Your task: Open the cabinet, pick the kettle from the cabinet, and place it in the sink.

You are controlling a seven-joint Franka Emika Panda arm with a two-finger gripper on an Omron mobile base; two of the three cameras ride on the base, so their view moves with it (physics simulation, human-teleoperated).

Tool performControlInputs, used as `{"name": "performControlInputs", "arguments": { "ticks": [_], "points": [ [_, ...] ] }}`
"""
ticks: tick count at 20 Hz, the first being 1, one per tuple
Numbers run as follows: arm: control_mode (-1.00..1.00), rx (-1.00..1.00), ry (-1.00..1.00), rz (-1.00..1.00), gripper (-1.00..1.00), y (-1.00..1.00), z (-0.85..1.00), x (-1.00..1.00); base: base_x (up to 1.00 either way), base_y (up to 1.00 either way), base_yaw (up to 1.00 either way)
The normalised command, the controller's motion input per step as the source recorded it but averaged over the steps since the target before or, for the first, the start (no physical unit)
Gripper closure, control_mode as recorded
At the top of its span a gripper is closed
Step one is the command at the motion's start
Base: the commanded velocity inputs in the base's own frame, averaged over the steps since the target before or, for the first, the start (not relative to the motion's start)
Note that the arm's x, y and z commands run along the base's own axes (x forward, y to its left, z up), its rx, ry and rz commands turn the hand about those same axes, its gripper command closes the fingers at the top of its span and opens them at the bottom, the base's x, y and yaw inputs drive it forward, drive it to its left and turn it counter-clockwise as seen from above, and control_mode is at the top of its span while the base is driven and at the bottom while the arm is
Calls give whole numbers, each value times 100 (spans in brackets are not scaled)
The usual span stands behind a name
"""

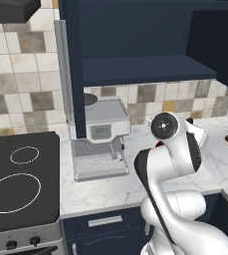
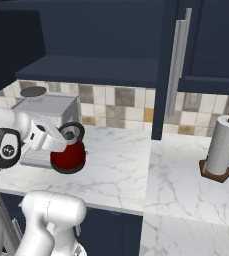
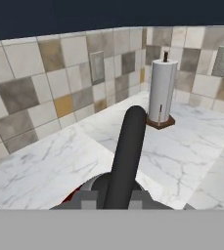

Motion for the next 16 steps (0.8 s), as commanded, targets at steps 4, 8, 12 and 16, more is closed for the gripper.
{"name": "performControlInputs", "arguments": {
  "ticks": [4,8,12,16],
  "points": [
    [-100,0,0,0,100,0,0,0,0,0,0],
    [-100,0,0,0,100,0,0,0,0,0,0],
    [100,0,0,0,100,0,0,0,0,0,0],
    [100,0,0,0,100,0,0,0,0,0,0]
  ]
}}
